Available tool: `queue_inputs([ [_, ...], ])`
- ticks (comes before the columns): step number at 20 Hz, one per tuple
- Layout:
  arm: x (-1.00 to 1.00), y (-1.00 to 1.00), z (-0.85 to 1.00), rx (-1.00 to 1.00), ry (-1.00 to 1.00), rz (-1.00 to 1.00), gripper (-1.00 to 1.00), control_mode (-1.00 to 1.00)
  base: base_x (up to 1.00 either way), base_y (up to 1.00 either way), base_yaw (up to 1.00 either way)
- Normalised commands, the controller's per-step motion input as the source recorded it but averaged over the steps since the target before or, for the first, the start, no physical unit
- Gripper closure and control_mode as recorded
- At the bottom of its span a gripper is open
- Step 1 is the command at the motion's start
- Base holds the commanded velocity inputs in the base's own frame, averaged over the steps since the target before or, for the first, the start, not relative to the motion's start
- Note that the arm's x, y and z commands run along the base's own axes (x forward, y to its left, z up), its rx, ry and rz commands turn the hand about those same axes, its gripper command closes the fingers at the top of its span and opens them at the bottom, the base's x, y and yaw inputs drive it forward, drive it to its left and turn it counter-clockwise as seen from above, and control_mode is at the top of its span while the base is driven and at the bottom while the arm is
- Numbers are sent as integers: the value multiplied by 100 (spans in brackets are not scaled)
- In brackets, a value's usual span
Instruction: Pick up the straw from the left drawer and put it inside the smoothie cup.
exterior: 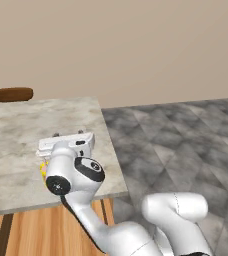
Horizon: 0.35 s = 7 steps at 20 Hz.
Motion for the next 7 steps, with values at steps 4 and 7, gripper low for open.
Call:
queue_inputs([
  [4,0,-100,16,18,6,-6,-100,-100,0,0,0],
  [7,0,-100,11,17,5,-3,-100,-100,0,0,0],
])
